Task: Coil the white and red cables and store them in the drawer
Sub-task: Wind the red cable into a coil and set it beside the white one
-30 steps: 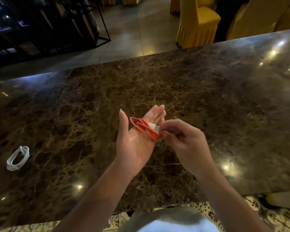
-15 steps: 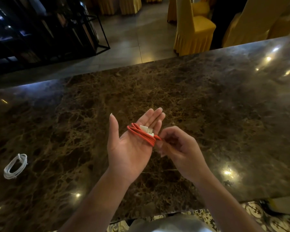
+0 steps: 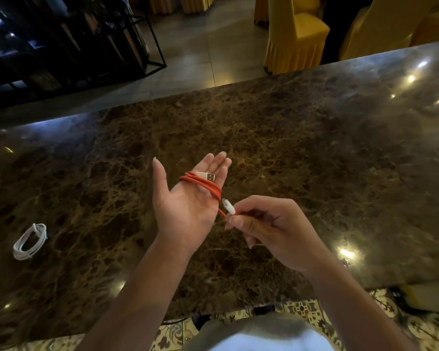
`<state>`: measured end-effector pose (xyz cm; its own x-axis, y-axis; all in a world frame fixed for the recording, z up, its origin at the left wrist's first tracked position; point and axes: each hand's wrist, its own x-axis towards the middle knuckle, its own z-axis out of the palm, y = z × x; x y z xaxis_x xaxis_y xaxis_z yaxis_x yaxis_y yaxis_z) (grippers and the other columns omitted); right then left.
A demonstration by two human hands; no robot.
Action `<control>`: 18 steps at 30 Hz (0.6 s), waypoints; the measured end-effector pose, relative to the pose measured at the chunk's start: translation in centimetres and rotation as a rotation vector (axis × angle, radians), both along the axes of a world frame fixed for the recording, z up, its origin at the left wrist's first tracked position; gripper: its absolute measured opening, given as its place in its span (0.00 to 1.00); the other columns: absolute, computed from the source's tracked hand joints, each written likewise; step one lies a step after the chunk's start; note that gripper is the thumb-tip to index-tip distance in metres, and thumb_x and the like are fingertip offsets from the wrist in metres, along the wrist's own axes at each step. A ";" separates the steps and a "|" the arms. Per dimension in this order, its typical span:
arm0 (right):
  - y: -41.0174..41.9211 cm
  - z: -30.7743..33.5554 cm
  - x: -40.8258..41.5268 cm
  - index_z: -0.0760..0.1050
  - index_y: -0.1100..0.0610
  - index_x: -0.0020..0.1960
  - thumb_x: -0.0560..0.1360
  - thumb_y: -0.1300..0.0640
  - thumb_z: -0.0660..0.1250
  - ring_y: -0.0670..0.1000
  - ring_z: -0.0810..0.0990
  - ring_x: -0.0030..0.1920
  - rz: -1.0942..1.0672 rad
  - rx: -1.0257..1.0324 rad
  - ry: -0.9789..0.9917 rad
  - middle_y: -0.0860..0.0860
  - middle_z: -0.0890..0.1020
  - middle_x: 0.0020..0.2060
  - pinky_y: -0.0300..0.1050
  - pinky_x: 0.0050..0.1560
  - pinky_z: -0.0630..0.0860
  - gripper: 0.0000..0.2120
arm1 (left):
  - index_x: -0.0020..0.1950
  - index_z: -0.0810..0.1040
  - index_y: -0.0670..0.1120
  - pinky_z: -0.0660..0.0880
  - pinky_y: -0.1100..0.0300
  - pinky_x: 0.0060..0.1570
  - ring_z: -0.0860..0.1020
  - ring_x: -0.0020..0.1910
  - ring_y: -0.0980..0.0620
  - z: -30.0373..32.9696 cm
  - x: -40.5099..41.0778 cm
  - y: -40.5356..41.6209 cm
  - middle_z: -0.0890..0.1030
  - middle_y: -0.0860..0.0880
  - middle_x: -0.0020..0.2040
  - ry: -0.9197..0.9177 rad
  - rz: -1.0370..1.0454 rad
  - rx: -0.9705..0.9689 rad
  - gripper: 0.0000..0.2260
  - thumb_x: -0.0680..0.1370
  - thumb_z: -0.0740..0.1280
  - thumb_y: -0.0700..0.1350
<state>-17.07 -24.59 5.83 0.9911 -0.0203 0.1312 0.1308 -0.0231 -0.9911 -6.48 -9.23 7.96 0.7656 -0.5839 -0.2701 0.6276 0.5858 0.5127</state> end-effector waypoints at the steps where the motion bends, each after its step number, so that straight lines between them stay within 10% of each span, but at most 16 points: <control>1: 0.1 0.2 -0.1 0.84 0.60 0.52 0.79 0.54 0.71 0.53 0.79 0.31 0.022 -0.016 0.002 0.52 0.85 0.38 0.48 0.31 0.79 0.09 | 0.79 0.61 0.35 0.61 0.47 0.80 0.70 0.76 0.34 0.1 0.0 0.1 0.71 0.31 0.75 0.018 -0.023 -0.012 0.46 0.79 0.58 0.72; 18: -2.8 3.9 0.3 0.79 0.48 0.55 0.81 0.54 0.70 0.39 0.80 0.33 -0.067 -0.425 0.204 0.34 0.82 0.34 0.31 0.33 0.72 0.04 | 0.83 0.58 0.43 0.58 0.49 0.80 0.61 0.82 0.46 1.7 -1.2 0.3 0.63 0.45 0.83 -0.310 -0.380 0.190 0.54 0.68 0.67 0.76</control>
<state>-16.74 -27.40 9.76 0.9959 -0.0721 -0.0552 -0.0811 -0.4334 -0.8975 -7.71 -8.97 9.66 0.5704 -0.7984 -0.1931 0.5799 0.2249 0.7830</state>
